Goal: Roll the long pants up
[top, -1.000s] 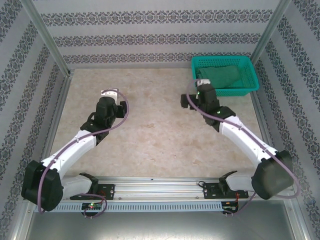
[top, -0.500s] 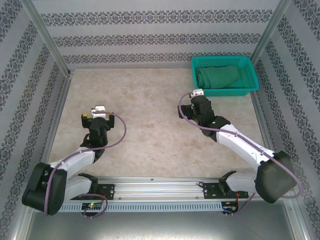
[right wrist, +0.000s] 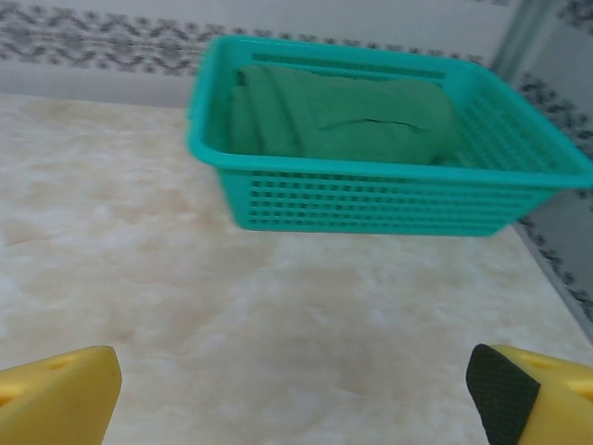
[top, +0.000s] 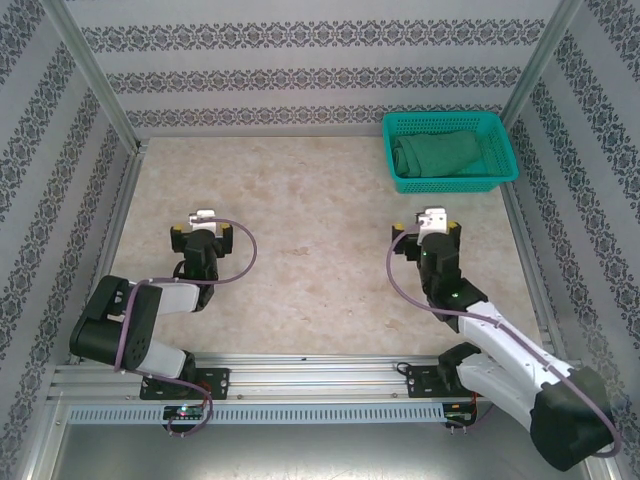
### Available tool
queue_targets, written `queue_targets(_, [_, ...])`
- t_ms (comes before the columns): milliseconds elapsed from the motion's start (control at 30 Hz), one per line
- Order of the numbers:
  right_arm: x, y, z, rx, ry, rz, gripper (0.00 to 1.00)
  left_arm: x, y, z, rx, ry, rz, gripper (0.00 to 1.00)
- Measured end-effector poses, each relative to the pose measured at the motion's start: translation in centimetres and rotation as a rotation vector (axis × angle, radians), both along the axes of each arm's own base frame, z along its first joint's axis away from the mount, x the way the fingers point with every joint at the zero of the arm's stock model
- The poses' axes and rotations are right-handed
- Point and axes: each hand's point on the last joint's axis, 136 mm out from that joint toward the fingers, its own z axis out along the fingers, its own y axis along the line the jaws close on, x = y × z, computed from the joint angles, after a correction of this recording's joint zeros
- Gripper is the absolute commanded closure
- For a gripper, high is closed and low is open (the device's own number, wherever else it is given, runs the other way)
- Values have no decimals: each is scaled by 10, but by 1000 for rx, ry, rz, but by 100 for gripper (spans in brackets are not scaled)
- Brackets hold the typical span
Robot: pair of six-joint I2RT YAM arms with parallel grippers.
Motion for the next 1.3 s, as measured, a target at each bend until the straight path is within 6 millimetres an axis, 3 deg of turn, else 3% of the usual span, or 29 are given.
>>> queue_targets(167, [6,-36,-27,11,-6,-79,3,10,5,-10,-21,33,-6,0])
queue_targets(467, [43,-17,-99,2,138,58,3,19,6,-13,-101,22,-80,0])
queue_targets(633, [57,-23,-102,68,109,109,2,18,2,-25,-132,55,-112,0])
queue_targets(800, [67,-15,-85,108,51,184,2,19,-1,-25,-148,56,-136,0])
queue_targets(1000, [68,-10,-82,120,44,211,2,19,-1,-26,-157,57,-148,0])
queue_targets(1300, [71,-19,-81,110,42,142,2,19,-2,-26,-161,57,-156,0])
